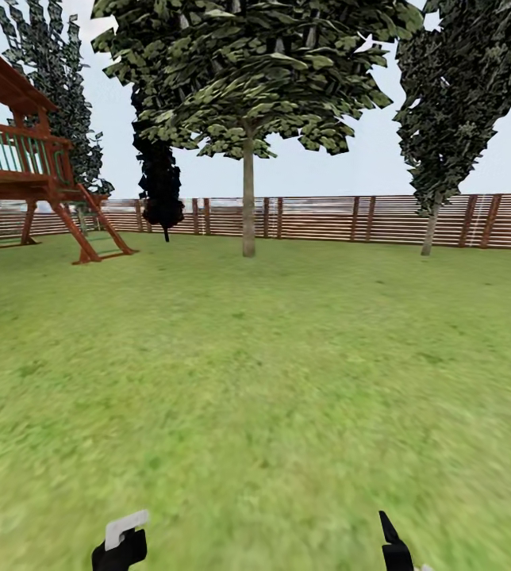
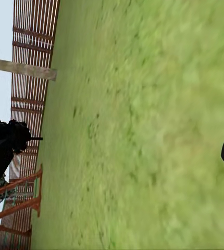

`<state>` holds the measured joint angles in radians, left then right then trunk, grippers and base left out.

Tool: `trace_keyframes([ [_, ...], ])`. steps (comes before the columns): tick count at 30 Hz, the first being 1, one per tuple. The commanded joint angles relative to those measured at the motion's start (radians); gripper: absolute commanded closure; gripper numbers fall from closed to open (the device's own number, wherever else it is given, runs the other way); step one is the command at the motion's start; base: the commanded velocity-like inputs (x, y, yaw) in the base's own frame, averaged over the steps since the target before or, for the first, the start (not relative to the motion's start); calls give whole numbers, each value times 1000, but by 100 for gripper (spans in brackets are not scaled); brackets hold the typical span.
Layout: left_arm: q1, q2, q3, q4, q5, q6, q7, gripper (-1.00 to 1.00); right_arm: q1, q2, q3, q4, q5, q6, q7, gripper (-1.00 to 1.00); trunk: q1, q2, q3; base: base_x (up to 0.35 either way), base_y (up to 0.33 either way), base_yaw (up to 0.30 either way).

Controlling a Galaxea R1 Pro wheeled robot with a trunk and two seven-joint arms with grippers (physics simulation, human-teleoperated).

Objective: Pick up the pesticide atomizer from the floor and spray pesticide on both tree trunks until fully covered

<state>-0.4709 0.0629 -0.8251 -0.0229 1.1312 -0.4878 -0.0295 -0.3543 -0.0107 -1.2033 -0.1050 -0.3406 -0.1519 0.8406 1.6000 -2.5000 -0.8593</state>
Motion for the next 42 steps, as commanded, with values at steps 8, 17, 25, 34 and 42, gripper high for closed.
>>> trace_keyframes([
  [8, 0, 0, 0, 0, 0, 0, 0, 100, 0, 0, 1, 1, 0, 0, 0, -100, 0, 0, 0, 323, 118, 0],
  [17, 0, 0, 0, 0, -1, 0, 0, 100, 0, 0, 0, 1, 0, 0, 0, -100, 0, 0, 0, 323, 118, 0],
  [25, 0, 0, 0, 0, 0, 0, 0, 100, 0, 0, 1, 0, 0, 0, 0, -100, 0, 0, 0, 323, 118, 0],
  [34, 0, 0, 0, 0, -1, 0, 0, 100, 0, 0, 1, 1, 0, 0, 0, -100, 0, 0, 0, 323, 118, 0],
  [42, 0, 0, 0, 0, 0, 0, 0, 100, 0, 0, 1, 0, 0, 0, 0, -100, 0, 0, 0, 323, 118, 0],
])
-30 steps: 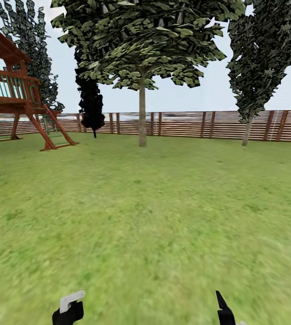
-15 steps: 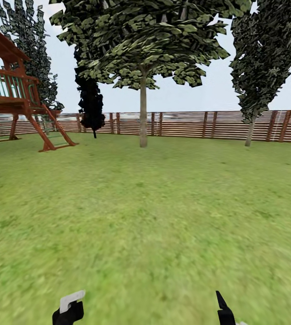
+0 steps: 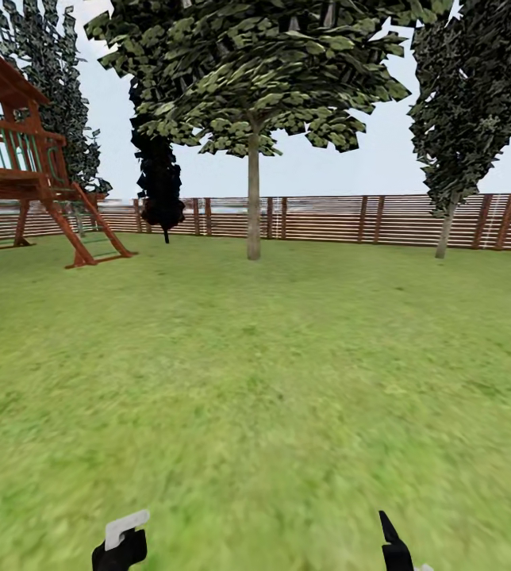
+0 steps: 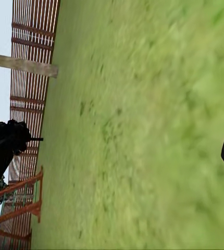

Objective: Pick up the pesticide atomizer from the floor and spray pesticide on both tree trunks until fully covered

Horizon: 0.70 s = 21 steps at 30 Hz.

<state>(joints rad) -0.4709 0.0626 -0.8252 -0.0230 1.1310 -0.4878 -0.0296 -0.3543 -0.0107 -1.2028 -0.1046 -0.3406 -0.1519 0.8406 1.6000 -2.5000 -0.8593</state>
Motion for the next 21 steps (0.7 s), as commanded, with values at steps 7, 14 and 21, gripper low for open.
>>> trace_keyframes([
  [7, 0, 0, 0, 0, 0, 0, 0, 100, 0, 0, 0, 0, 0, 0, 0, -100, 0, 0, 0, 323, 118, 0],
  [14, 0, 0, 0, 0, 0, 0, 0, 100, 0, 0, 0, 0, 0, 0, 0, -100, 0, 0, 0, 323, 118, 0],
  [21, 0, 0, 0, 0, 0, 0, 0, 100, 0, 0, 0, 0, 0, 0, 0, -100, 0, 0, 0, 323, 118, 0],
])
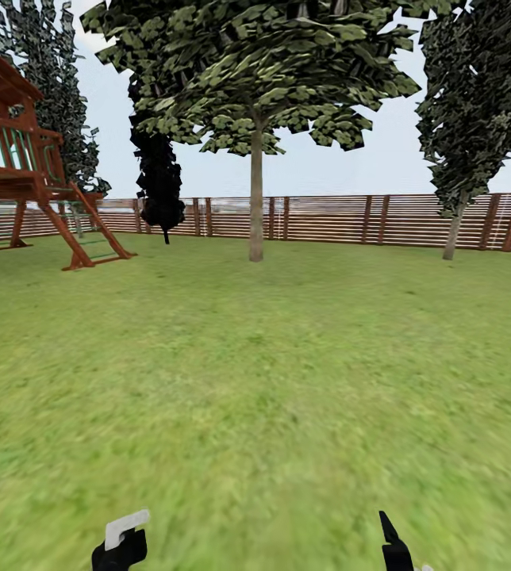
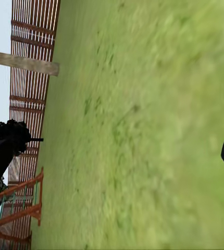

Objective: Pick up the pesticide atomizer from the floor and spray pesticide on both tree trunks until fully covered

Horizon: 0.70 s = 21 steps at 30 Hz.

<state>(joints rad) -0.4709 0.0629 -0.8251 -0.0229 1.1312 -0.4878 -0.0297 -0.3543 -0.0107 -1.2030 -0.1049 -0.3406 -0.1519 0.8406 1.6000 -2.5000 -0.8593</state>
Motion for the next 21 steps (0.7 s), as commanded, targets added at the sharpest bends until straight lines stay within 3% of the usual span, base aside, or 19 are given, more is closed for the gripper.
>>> trace_keyframes([
  [1, 0, 0, 0, 0, 0, 0, 0, 100, 0, 0, 0, 0, 0, 0, 0, -100, 0, 0, 0, 323, 118, 0],
  [21, 0, 0, 0, 0, -1, 0, 0, 100, 0, 0, 0, 0, 0, 0, 0, -100, 0, 0, 0, 323, 118, 0],
])
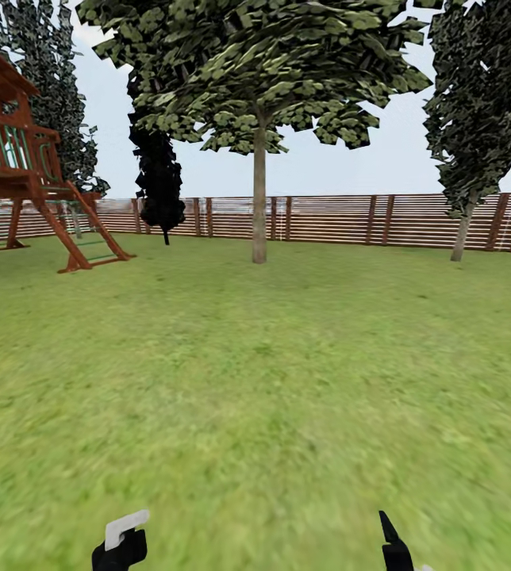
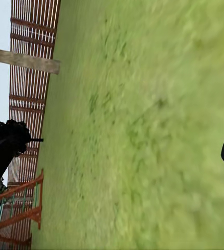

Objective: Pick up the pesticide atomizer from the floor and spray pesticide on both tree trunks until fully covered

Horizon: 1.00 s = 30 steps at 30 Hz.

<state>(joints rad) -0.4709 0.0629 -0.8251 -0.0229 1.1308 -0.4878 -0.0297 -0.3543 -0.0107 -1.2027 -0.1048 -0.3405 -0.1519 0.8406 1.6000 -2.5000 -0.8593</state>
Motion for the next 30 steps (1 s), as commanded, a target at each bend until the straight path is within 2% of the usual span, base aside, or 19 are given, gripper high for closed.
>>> trace_keyframes([
  [1, 0, 0, 0, 0, 0, 0, 0, 100, 0, 0, 0, 0, 0, 0, 0, -100, 0, 0, 0, 322, 118, 0],
  [30, 0, 0, 0, 0, 0, 0, 0, 100, 0, 0, 0, 0, 0, 0, 0, -100, 0, 0, 0, 323, 118, 0],
])
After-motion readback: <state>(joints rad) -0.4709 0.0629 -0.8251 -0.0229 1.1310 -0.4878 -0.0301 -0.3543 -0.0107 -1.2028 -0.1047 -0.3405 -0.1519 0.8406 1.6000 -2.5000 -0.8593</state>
